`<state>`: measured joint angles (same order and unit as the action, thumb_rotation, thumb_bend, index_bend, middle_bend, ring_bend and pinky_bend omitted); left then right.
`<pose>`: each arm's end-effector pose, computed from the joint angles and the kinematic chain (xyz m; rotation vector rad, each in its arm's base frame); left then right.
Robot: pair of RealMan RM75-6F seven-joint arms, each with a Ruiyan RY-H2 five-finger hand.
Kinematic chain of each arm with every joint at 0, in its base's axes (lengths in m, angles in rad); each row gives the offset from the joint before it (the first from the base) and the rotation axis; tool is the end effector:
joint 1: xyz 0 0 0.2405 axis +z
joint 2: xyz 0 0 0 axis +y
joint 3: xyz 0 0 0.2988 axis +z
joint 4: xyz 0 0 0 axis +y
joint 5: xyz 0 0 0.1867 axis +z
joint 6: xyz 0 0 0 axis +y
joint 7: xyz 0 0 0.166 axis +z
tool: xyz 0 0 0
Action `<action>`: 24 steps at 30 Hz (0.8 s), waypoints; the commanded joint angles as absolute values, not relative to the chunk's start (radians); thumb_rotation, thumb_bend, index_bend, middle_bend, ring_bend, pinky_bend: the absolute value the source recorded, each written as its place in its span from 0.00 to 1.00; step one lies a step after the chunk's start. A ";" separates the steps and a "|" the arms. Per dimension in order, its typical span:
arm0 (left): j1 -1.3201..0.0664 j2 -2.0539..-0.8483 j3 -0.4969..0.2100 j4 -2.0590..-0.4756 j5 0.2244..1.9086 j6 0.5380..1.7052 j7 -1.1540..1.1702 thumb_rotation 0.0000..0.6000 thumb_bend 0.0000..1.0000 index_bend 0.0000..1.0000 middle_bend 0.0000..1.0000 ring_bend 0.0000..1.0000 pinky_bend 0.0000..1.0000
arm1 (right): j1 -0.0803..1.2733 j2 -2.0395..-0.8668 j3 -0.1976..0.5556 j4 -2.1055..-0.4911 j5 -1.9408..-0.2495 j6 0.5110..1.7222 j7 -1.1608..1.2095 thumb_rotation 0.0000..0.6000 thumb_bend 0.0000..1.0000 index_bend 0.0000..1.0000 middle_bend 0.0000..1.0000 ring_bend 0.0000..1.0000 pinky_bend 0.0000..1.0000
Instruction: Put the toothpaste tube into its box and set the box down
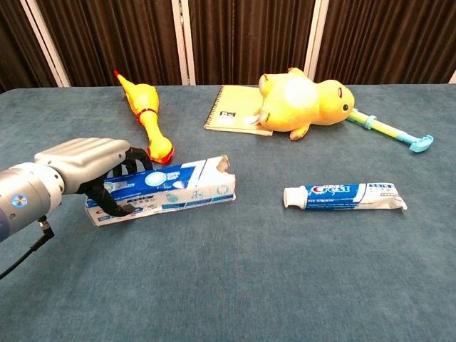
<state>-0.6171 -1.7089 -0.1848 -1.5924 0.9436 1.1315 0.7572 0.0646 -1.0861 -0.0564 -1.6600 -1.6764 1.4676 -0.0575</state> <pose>-0.1852 0.3364 -0.0422 -1.7785 -0.9584 -0.7502 -0.3205 -0.1736 0.1770 1.6064 -0.9009 0.8721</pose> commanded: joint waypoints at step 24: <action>-0.535 -1.412 -0.075 -1.663 1.409 1.294 0.387 1.00 0.41 0.35 0.53 0.49 0.52 | 0.169 -1.097 0.014 -1.743 -1.608 1.323 -0.197 1.00 0.35 0.00 0.00 0.00 0.02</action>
<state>-0.5572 -1.4630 -0.0888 -1.6476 1.3564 1.2537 0.4634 0.1298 -1.0855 -0.0108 -1.7167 -1.6416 1.3804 -0.1465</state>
